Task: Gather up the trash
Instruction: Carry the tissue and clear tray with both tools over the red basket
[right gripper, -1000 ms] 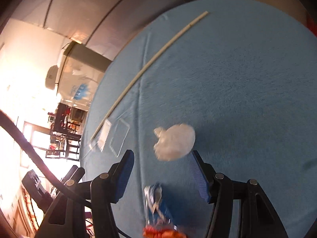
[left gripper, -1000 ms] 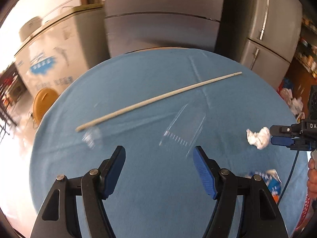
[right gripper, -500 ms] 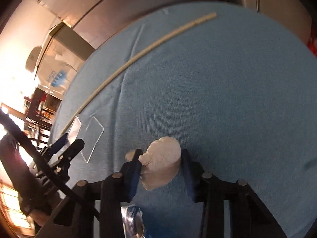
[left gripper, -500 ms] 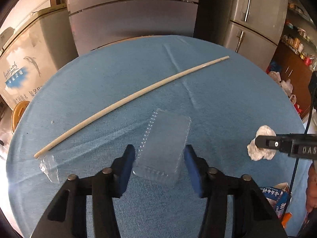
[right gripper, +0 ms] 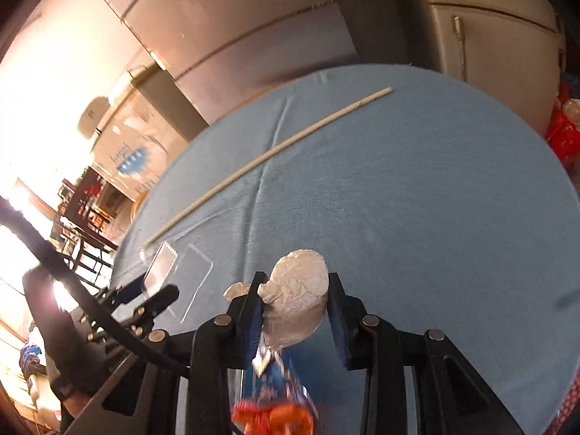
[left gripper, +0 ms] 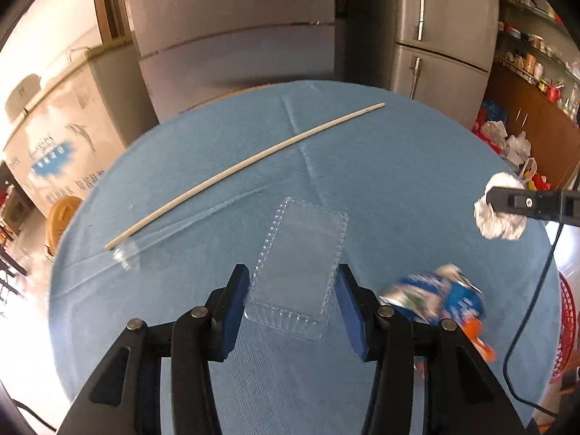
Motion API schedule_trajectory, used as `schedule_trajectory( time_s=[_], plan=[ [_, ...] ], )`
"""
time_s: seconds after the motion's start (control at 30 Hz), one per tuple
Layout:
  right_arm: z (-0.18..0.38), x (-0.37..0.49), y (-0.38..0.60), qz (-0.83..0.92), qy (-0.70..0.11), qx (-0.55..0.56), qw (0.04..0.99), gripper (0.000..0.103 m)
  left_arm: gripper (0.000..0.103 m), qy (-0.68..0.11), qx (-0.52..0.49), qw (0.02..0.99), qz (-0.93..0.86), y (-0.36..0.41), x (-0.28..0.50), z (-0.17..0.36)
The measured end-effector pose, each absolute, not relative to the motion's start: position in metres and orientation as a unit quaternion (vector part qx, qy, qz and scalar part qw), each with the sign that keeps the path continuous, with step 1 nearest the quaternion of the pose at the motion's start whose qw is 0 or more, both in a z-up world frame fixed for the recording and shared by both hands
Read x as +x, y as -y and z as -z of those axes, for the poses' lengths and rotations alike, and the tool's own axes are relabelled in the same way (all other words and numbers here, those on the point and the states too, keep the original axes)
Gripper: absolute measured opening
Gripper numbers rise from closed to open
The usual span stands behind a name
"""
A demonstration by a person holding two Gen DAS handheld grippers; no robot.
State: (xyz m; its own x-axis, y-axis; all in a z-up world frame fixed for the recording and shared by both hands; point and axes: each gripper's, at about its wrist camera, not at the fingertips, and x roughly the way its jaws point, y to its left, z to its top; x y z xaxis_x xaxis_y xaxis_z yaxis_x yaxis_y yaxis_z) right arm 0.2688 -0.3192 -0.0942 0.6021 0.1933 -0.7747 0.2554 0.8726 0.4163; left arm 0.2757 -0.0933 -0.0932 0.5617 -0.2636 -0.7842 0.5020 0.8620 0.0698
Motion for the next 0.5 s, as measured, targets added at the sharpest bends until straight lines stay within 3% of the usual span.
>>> schedule_trajectory(
  time_s=[0.5],
  plan=[
    [0.060,0.114,0.342,0.039,-0.389,0.291,0.873,0.035,0.050,-0.370,0.163,0.895,0.190,0.115,0.145,0.041]
  ],
)
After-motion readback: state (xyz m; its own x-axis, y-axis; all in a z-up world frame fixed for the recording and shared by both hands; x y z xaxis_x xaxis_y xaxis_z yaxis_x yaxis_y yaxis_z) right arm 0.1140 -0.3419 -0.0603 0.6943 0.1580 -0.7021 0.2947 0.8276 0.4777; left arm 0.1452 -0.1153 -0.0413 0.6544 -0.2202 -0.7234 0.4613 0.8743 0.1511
